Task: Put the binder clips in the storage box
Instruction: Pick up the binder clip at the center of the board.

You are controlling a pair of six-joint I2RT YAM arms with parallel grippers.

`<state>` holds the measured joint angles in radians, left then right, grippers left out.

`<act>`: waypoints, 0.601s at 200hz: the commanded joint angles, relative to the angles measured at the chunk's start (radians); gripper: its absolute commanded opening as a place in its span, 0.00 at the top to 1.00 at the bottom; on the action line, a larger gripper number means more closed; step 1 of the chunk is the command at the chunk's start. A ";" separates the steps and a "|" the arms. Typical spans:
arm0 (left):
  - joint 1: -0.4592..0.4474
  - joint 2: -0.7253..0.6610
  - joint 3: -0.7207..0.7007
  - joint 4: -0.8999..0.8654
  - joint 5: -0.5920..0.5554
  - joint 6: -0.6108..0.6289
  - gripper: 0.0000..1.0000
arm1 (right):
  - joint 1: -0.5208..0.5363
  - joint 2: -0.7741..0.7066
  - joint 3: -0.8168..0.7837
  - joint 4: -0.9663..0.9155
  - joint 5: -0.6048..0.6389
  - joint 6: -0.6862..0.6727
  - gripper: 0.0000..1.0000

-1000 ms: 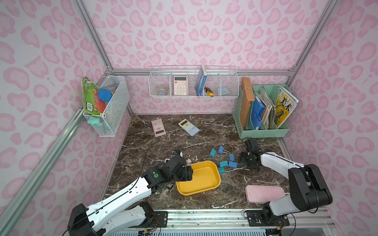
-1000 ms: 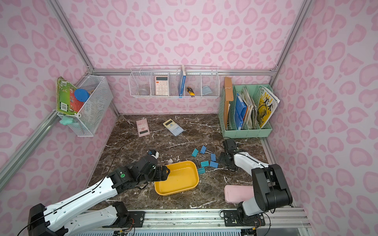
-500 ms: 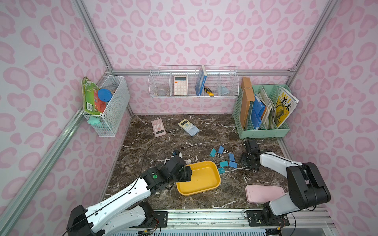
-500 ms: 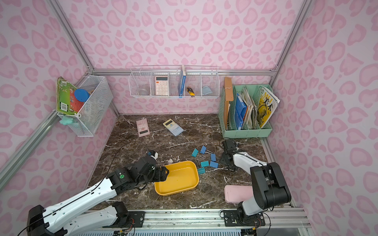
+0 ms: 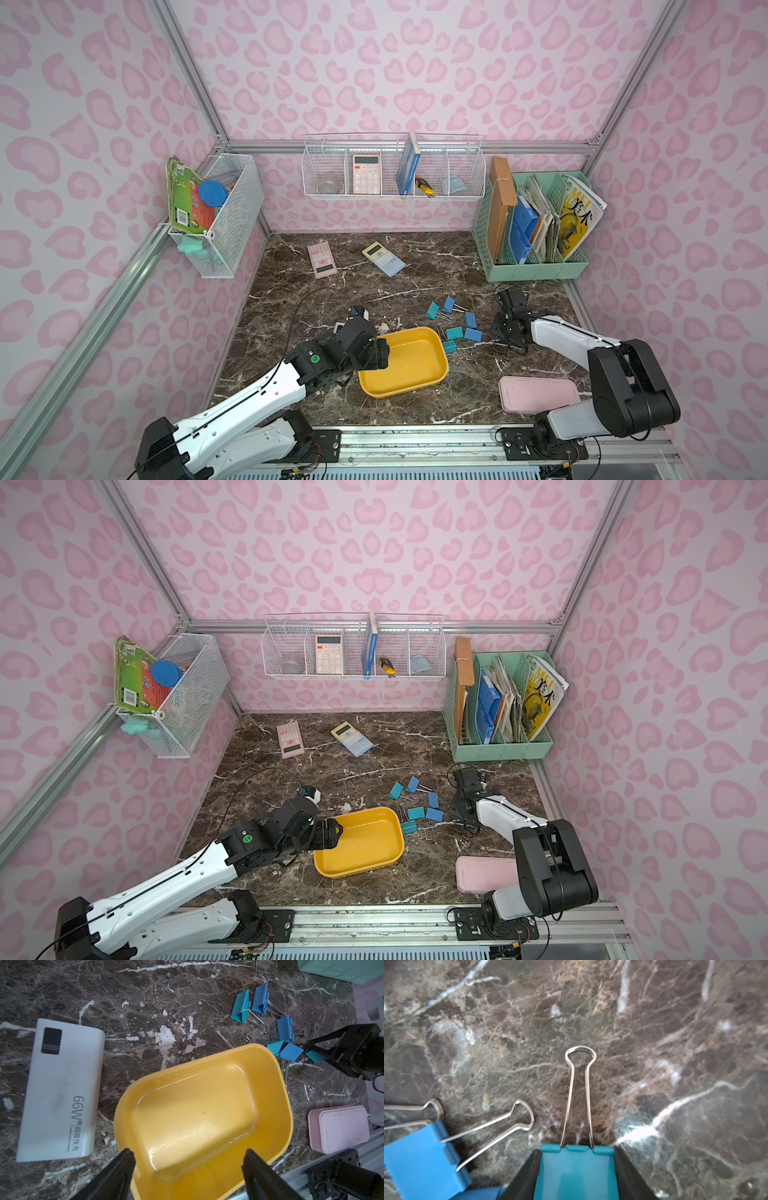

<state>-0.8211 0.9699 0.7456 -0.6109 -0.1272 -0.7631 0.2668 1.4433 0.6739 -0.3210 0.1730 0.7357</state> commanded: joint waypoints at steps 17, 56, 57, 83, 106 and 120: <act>0.002 0.007 -0.006 -0.006 -0.017 -0.004 0.14 | 0.002 -0.072 -0.010 -0.035 0.005 -0.017 0.55; 0.002 0.012 -0.016 0.002 -0.005 -0.022 0.14 | 0.067 -0.161 0.045 -0.118 0.056 -0.072 0.57; 0.002 0.013 -0.017 0.002 -0.005 -0.023 0.14 | 0.072 -0.163 0.048 -0.122 0.058 -0.073 0.57; 0.002 0.032 -0.020 -0.002 -0.002 -0.049 0.15 | 0.189 -0.222 0.132 -0.174 0.042 -0.159 0.58; 0.002 0.051 -0.020 0.010 0.014 -0.077 0.15 | 0.293 -0.234 0.202 -0.204 0.015 -0.182 0.61; 0.002 0.066 -0.013 -0.015 -0.003 -0.097 0.15 | 0.374 -0.207 0.254 -0.217 0.016 -0.184 0.62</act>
<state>-0.8200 1.0183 0.7254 -0.6090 -0.1215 -0.8154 0.5491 1.2140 0.8650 -0.4862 0.2050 0.5961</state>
